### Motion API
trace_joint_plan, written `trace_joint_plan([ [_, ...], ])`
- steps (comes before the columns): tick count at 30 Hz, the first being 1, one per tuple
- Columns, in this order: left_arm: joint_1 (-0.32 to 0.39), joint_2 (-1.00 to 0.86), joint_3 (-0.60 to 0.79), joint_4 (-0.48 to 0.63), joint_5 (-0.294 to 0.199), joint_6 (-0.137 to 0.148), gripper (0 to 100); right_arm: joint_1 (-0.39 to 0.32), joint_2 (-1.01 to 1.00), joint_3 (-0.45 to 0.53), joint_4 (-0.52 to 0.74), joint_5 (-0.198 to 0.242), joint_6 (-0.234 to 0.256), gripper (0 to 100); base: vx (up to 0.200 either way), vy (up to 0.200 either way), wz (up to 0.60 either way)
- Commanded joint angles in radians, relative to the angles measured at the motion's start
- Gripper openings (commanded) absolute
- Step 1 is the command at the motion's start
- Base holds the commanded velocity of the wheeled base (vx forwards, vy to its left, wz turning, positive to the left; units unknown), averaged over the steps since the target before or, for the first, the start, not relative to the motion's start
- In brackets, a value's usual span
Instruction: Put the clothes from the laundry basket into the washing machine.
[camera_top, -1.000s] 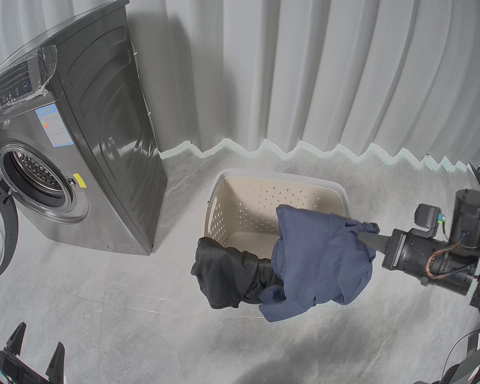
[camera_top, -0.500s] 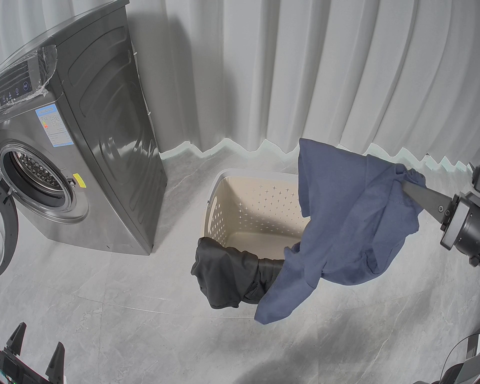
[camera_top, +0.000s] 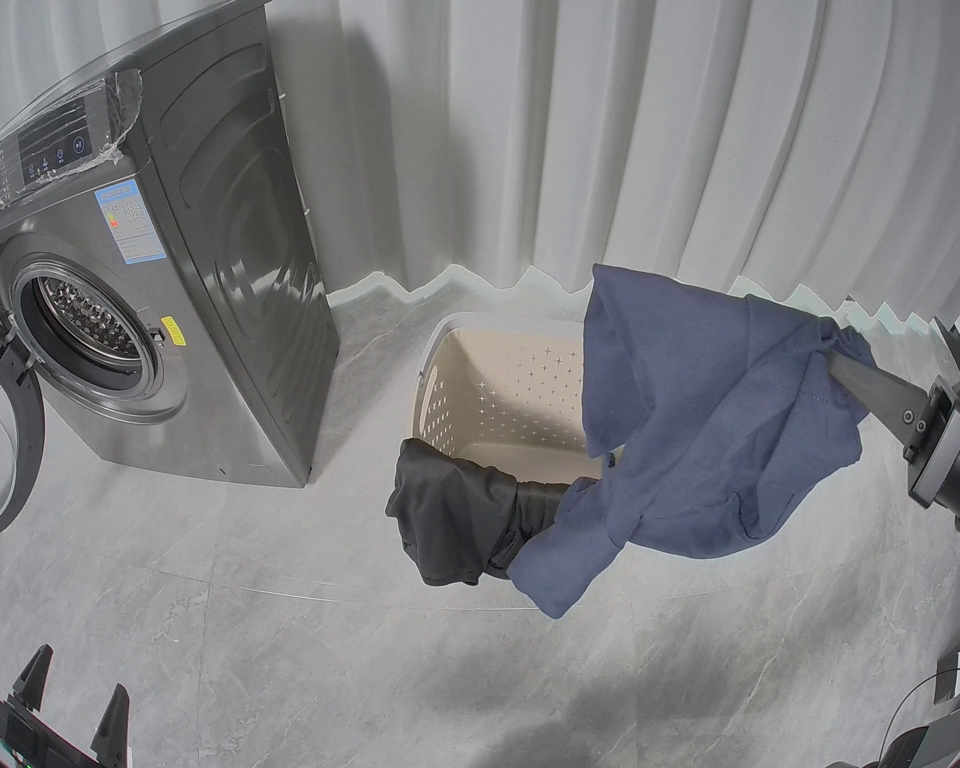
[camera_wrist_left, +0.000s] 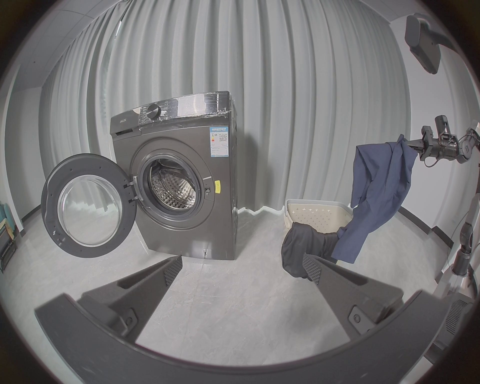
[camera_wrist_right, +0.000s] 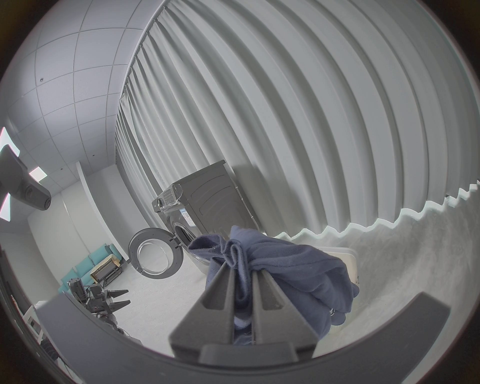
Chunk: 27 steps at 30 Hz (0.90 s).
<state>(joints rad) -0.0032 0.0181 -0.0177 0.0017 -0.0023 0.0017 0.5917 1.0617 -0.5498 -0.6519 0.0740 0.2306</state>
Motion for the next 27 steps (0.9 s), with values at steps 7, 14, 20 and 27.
trace_joint_plan([
  [7,0.0,-0.015,0.016,0.0,-0.002,0.0,100,0.0,0.009,0.001,-0.008,0.003,0.006,0,0.0,0.2,0.0],
  [14,0.0,-0.017,0.016,0.0,-0.002,0.0,100,0.0,0.009,-0.001,-0.009,0.016,0.006,0,0.0,0.2,0.0],
  [20,0.0,-0.017,0.016,0.001,-0.002,-0.002,100,0.0,0.007,-0.002,-0.011,0.032,0.006,0,0.0,0.2,0.0],
  [27,0.0,-0.015,0.016,0.001,-0.002,-0.002,100,0.002,0.009,-0.001,-0.009,0.036,0.007,0,0.0,0.2,0.0],
])
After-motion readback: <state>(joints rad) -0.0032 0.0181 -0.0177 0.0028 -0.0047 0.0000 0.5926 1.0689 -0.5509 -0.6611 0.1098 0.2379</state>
